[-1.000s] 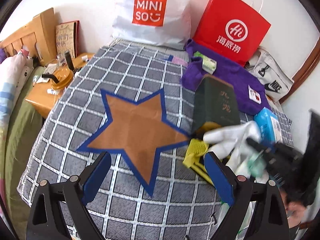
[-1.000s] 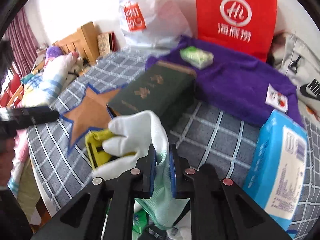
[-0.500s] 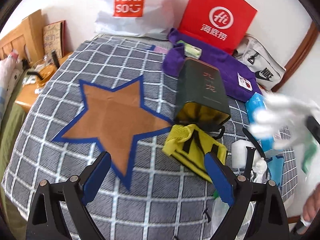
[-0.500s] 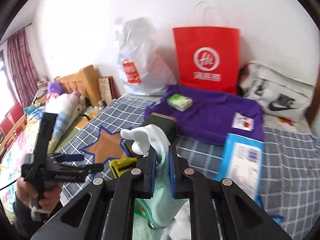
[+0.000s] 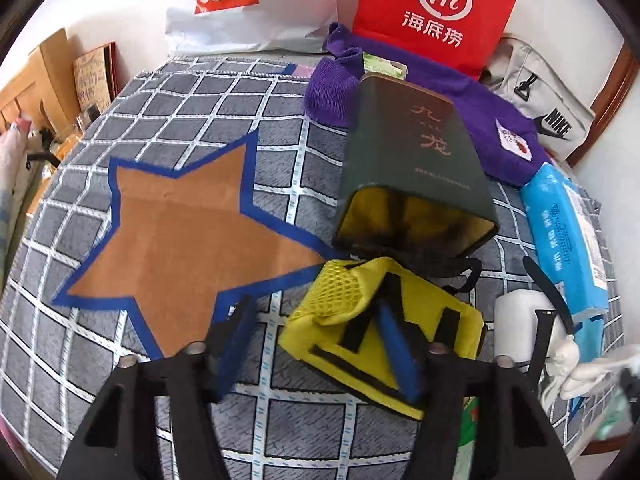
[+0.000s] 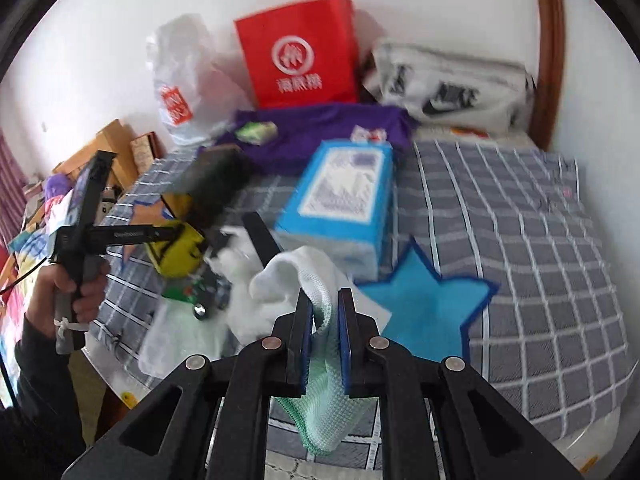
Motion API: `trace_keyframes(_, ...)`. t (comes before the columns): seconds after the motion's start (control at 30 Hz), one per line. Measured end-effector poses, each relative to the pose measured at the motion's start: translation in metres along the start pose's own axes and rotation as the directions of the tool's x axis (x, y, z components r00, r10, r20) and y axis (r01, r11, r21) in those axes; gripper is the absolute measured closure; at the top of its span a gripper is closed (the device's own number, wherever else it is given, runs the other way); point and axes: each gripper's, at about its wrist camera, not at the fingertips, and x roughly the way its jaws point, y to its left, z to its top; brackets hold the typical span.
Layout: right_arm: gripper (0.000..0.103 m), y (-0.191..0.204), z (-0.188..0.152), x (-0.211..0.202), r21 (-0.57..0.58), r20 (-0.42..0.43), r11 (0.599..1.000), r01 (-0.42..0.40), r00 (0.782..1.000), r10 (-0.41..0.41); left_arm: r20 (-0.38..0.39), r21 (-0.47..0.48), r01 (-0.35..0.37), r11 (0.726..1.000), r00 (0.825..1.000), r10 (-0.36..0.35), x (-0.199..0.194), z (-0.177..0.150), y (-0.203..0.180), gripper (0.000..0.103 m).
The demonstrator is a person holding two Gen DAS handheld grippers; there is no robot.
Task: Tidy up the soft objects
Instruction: 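Grasp the yellow mesh pouch with the left tool while the right tool lifts the glove, then carry the glove and the yellow pouch over the purple towel with both tools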
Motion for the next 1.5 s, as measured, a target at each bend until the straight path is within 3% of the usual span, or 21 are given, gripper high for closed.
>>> trace_keyframes(0.03, 0.090, -0.004, -0.004, 0.006, 0.013, -0.013, 1.000, 0.004, 1.000, -0.004, -0.002, -0.007, 0.017, 1.000, 1.000, -0.017, -0.003, -0.002, 0.002, 0.064)
trace_keyframes(0.1, 0.088, -0.010, -0.010, 0.018, 0.025, -0.027, 1.000, 0.009, 1.000, -0.008, -0.004, -0.023, 0.022, 0.999, 1.000, -0.023, -0.008, -0.007, 0.005, 0.068)
trace_keyframes(0.27, 0.085, -0.016, -0.019, 0.038, 0.032, -0.051, 0.999, -0.004, 0.999, 0.005, -0.007, -0.035, 0.022, 0.999, 1.000, -0.023, -0.019, -0.022, 0.010, 0.069)
trace_keyframes(0.33, 0.079, -0.018, -0.019, 0.045, 0.038, -0.046, 0.999, -0.026, 0.999, 0.028, -0.006, -0.031, 0.015, 0.999, 1.000, -0.015, -0.016, -0.021, 0.008, 0.064)
trace_keyframes(0.37, 0.071, -0.018, -0.019, 0.047, 0.041, -0.044, 0.999, -0.026, 0.999, 0.028, 0.002, -0.026, 0.010, 1.000, 1.000, -0.010, -0.013, -0.019, 0.007, 0.055)
trace_keyframes(0.4, 0.065, -0.019, -0.018, 0.051, 0.047, -0.043, 0.999, -0.022, 0.999, 0.024, 0.017, -0.014, 0.012, 1.000, 1.000, -0.012, -0.011, -0.017, 0.005, 0.052)
trace_keyframes(0.43, 0.059, -0.019, -0.017, 0.055, 0.054, -0.045, 0.998, -0.019, 0.999, 0.021, 0.032, -0.012, 0.007, 1.000, 0.999, -0.006, -0.009, -0.017, 0.005, 0.052)
trace_keyframes(0.5, 0.059, -0.019, -0.017, 0.061, 0.061, -0.044, 0.998, -0.016, 0.999, 0.019, 0.051, -0.024, 0.003, 1.000, 0.999, -0.002, -0.007, -0.015, 0.006, 0.052)
trace_keyframes(0.53, 0.060, -0.019, -0.017, 0.063, 0.057, -0.041, 0.998, -0.008, 0.999, 0.011, 0.054, -0.030, 0.003, 1.000, 0.999, -0.001, -0.006, -0.014, 0.006, 0.054)
trace_keyframes(0.6, 0.065, -0.019, -0.018, 0.065, 0.047, -0.032, 0.999, 0.003, 0.999, -0.002, 0.050, -0.027, 0.008, 1.000, 0.999, -0.007, -0.007, -0.013, 0.006, 0.071)
trace_keyframes(0.67, 0.086, -0.018, -0.020, 0.063, 0.039, -0.031, 0.999, 0.020, 0.999, -0.019, 0.048, -0.030, 0.022, 0.999, 0.999, -0.021, -0.011, -0.013, 0.006, 0.077)
trace_keyframes(0.73, 0.090, -0.018, -0.021, 0.059, 0.045, -0.034, 0.999, 0.006, 0.999, -0.004, 0.049, -0.045, 0.026, 0.999, 0.999, -0.024, -0.015, -0.014, 0.008, 0.078)
trace_keyframes(1.03, 0.091, -0.018, -0.006, 0.017, 0.062, 0.002, 0.997, -0.042, 0.999, 0.042, 0.104, -0.117, 0.042, 0.992, 0.994, -0.030, -0.053, -0.023, 0.018, 0.078)
trace_keyframes(1.5, 0.091, -0.006, 0.030, -0.031, 0.032, 0.102, 0.999, -0.042, 0.994, 0.038, 0.185, -0.105, 0.099, 0.990, 0.980, -0.078, -0.104, -0.001, 0.010, 0.078)
